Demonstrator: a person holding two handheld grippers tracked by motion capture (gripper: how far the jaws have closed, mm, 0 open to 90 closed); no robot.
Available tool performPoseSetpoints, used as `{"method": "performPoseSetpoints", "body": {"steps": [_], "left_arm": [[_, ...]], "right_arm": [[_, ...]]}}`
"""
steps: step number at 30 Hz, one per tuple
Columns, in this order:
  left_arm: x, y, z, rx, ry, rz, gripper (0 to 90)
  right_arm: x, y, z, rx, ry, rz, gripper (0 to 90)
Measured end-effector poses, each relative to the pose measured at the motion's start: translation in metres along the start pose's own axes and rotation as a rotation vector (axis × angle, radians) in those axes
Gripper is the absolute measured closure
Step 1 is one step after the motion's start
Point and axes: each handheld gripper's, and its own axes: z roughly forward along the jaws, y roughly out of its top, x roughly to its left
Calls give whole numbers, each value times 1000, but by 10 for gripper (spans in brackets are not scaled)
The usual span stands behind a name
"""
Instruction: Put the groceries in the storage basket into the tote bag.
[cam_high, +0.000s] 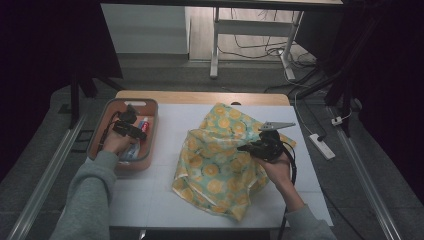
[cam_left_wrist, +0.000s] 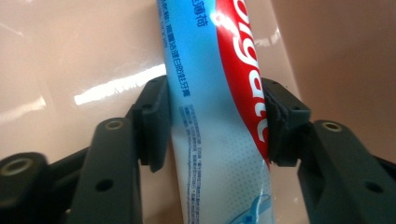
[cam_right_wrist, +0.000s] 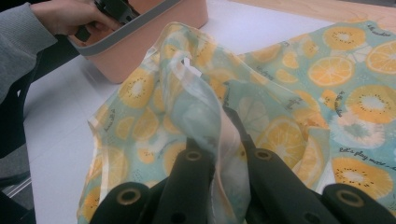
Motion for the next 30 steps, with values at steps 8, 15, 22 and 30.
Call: {"method": "performPoseSetpoints", "body": {"steps": [8, 15, 22, 30], "left_arm": [[13, -3, -5, -16, -52, -44, 646], [15, -5, -9, -38, -56, -40, 722], [14, -8, -17, -80, -19, -4, 744], [13, -13, -43, -218, -61, 9, 747]], "right_arm": [[0, 0, 0, 0, -1, 2, 892], [-1, 0, 0, 1, -5, 5, 891], [-3, 0, -2, -6, -6, 8, 891], [-3, 0, -2, -10, -8, 8, 891]]}}
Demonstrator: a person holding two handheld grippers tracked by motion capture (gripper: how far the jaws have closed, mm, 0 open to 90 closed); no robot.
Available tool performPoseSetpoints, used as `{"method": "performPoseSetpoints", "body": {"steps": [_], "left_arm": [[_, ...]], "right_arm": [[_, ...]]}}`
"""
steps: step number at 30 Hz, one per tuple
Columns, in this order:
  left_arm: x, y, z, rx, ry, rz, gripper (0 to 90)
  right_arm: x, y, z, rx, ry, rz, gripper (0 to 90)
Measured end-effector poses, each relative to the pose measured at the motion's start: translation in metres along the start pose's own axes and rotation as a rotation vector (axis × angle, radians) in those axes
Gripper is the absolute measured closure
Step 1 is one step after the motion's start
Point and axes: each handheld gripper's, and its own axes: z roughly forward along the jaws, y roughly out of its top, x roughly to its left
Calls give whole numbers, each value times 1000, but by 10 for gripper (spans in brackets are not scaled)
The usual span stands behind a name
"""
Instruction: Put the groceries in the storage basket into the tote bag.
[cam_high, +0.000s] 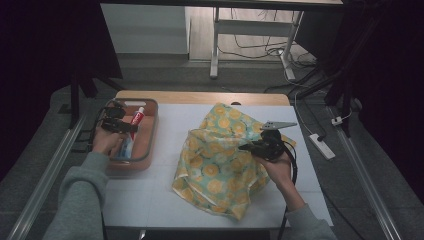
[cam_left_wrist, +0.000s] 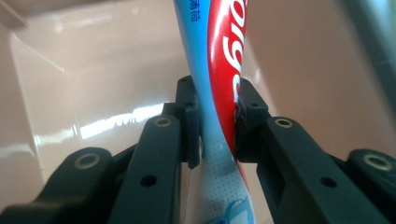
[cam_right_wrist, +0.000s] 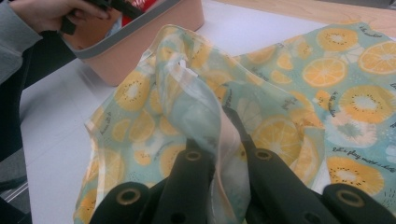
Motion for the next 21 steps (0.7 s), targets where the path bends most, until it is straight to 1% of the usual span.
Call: {"method": "performPoseSetpoints", "body": {"steps": [2, 3, 6, 8, 9, 11, 12, 15, 17, 21], "left_arm": [[-1, 0, -10, -47, -14, 0, 748], [-1, 0, -16, -68, -28, 2, 748], [-2, 1, -36, -159, -80, -12, 749], [-5, 2, -49, -211, -105, -3, 749], [-8, 2, -56, -229, -113, 10, 749], [-14, 2, -66, -260, -128, 30, 749], [-17, 2, -70, -274, -143, 36, 750], [-25, 0, -81, -313, -207, 55, 750], [-31, -2, -86, -335, -241, 72, 750], [-46, -4, -93, -365, -292, 113, 751]], "right_arm": [[0, 0, 0, -1, 0, 0, 891], [0, 0, 0, -2, -1, 1, 891], [1, 0, 0, -2, -1, -1, 891], [0, 0, 0, -2, -1, -1, 891], [0, 0, 0, -2, -1, 0, 891], [0, 0, 0, -2, -2, 1, 891], [0, 0, 0, -3, -3, 1, 891], [0, 0, -1, -5, -6, 2, 891], [0, 0, -1, -5, -8, 3, 891], [-1, 0, -1, -7, -7, 4, 891]]}}
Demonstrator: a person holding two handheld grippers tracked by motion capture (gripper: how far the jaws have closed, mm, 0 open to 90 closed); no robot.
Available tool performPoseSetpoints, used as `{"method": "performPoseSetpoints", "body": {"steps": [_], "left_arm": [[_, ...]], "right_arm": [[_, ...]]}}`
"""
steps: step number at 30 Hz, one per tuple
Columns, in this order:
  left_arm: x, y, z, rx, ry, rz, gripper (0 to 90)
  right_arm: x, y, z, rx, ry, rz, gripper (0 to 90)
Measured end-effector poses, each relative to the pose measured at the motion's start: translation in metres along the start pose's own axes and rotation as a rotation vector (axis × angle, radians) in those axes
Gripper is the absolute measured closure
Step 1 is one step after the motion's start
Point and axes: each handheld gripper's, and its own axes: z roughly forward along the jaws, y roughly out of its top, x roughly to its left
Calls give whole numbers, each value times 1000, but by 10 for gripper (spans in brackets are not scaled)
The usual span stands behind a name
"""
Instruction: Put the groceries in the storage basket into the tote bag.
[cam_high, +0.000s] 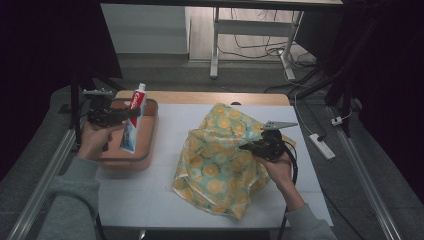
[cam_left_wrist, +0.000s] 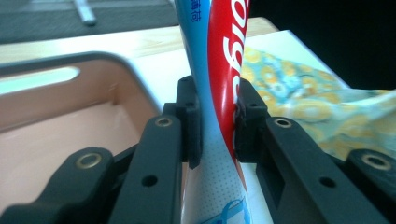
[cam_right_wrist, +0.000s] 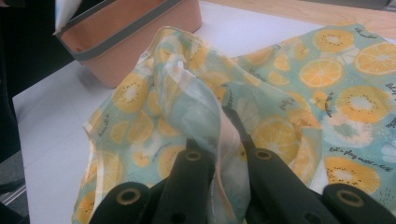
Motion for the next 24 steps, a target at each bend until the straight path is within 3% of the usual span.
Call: {"method": "performPoseSetpoints", "body": {"steps": [10, 17, 24], "left_arm": [[-46, -1, 1, -35, -119, 111, 751], [-80, -8, 14, 5, -243, 181, 751], [-119, -21, 34, 44, -290, 267, 751]], "right_arm": [[-2, 0, -1, -1, -6, 6, 891], [-2, 0, -1, -5, -9, 6, 891], [-3, 0, -3, -11, -14, 7, 891]]}}
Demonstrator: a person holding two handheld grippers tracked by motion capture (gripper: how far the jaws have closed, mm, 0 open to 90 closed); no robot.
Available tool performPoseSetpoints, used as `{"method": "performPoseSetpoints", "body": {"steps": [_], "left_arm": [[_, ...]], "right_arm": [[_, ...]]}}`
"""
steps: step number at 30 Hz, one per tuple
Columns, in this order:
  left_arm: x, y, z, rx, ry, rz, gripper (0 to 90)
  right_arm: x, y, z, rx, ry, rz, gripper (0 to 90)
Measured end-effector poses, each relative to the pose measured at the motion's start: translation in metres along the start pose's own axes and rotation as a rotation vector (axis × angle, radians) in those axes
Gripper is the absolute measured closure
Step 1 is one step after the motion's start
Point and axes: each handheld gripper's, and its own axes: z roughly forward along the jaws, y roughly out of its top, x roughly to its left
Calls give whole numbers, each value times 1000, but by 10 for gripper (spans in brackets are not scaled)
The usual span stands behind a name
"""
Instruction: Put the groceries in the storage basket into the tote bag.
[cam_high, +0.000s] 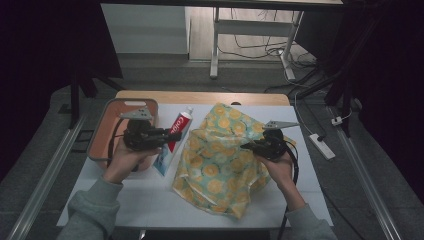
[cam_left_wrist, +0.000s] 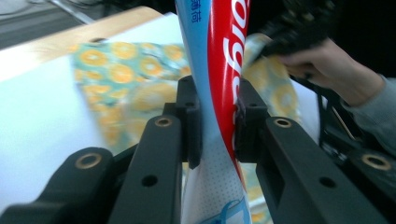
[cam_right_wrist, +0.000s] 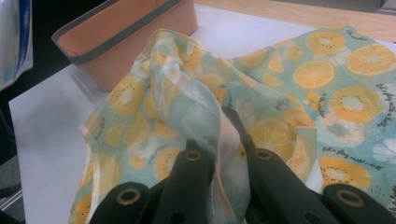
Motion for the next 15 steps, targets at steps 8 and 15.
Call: {"method": "performPoseSetpoints", "body": {"steps": [8, 15], "left_arm": [[-26, -7, 45, 129, -36, 117, 752], [-36, -17, 74, 228, -77, 152, 752]], "right_arm": [[-1, 0, -1, -1, -2, 3, 891], [-2, 0, -3, -13, -6, 6, 891]]}}
